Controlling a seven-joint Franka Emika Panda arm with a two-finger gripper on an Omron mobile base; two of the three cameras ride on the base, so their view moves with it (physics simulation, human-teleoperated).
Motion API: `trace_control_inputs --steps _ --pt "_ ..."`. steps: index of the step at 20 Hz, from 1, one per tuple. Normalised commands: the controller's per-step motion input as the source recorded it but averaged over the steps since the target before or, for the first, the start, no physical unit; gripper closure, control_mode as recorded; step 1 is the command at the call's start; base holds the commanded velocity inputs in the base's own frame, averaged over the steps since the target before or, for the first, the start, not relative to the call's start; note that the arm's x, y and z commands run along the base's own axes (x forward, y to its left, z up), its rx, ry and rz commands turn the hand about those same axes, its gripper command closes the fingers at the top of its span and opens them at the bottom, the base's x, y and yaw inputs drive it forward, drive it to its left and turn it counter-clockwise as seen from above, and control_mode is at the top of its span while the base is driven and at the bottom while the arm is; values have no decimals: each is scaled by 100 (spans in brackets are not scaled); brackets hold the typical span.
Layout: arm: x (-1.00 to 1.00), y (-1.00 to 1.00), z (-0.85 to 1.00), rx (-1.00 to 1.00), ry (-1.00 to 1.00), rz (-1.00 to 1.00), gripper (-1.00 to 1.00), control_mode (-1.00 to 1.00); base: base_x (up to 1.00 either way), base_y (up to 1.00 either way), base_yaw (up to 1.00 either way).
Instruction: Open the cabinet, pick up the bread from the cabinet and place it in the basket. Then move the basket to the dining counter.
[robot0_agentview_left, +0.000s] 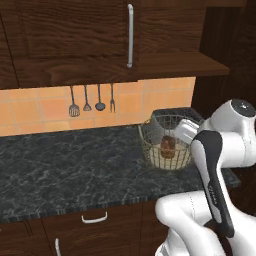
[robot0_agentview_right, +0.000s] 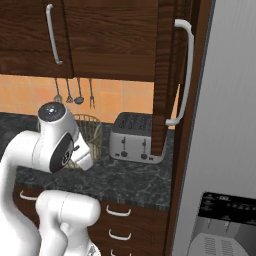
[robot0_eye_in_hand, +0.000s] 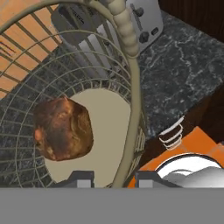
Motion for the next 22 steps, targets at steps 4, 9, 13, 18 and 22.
trace_control_inputs --steps 4,9,13,18,22 --pt "-58 -10 25 19 -7 -12 100 -100 0 0 0" --pt "-12 0 9 2 -3 -3 100 100 -30 29 -3" --pt "0 0 0 0 0 0 100 100 -19 100 14" --pt "0 0 0 0 0 0 100 100 -2 100 58" --pt "0 0 0 0 0 0 100 100 0 80 79"
